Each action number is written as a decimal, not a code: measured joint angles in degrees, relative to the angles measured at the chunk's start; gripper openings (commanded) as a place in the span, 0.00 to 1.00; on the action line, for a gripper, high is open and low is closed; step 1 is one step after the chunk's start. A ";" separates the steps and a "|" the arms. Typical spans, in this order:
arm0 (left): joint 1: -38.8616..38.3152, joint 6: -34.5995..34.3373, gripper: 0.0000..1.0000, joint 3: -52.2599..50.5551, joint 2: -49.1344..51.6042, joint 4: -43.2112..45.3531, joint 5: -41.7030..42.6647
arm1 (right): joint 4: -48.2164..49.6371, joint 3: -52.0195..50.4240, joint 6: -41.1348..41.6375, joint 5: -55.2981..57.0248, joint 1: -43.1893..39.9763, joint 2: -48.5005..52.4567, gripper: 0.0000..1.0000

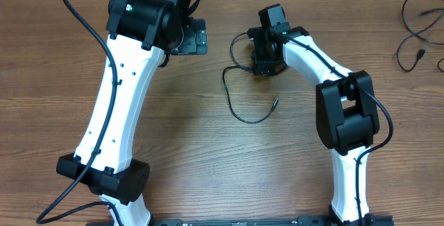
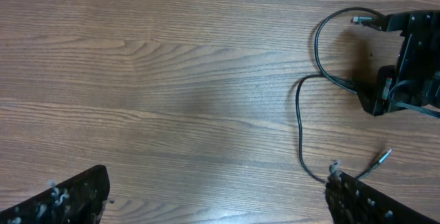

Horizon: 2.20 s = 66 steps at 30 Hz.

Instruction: Untangle cables

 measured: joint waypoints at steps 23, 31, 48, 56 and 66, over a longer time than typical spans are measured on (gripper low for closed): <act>0.00 -0.02 1.00 0.00 0.00 0.55 1.75 | -26.56 0.52 4.20 3.04 -0.11 -0.74 1.00; 0.00 -0.02 1.00 -0.02 0.00 0.61 2.84 | -26.14 0.52 6.49 1.77 -0.28 -0.81 1.00; 0.00 0.00 1.00 -11.21 0.28 9.40 3.80 | -45.24 16.83 6.16 -5.57 -1.70 2.56 1.00; 0.02 3.37 1.00 -10.95 0.46 17.59 5.38 | -56.74 15.54 10.91 -0.90 0.11 2.56 1.00; 0.02 7.26 1.00 -9.88 0.46 14.99 6.03 | -49.99 13.97 19.08 0.74 11.26 2.56 1.00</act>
